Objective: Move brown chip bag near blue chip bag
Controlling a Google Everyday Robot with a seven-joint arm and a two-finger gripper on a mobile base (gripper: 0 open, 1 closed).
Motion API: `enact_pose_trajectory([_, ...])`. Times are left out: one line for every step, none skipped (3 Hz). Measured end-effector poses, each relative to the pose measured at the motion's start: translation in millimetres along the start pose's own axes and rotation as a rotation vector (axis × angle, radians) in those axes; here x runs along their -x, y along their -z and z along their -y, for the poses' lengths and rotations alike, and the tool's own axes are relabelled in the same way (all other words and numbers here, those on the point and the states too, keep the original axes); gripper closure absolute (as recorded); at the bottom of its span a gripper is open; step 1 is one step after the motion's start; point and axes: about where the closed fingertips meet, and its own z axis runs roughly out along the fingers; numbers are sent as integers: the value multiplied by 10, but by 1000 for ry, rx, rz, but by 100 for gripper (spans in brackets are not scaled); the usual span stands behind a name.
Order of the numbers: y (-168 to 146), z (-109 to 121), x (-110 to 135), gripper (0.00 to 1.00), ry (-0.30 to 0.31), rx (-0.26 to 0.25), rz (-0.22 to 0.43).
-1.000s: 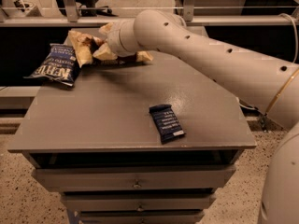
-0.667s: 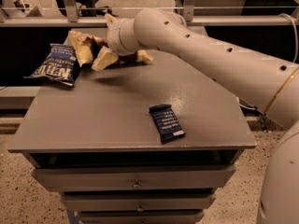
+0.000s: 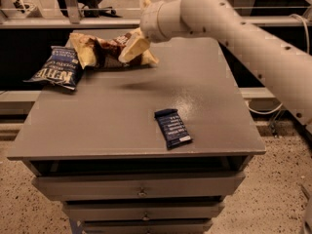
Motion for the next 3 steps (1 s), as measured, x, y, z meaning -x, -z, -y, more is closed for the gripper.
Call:
enact_pose_trajectory([764,391,-121,0,33,-21,-26])
enact_pose_trajectory([1502,717,-270,0,31,-101,-98])
enact_pose_trajectory([1563,744,-287,0,30,-110,-104])
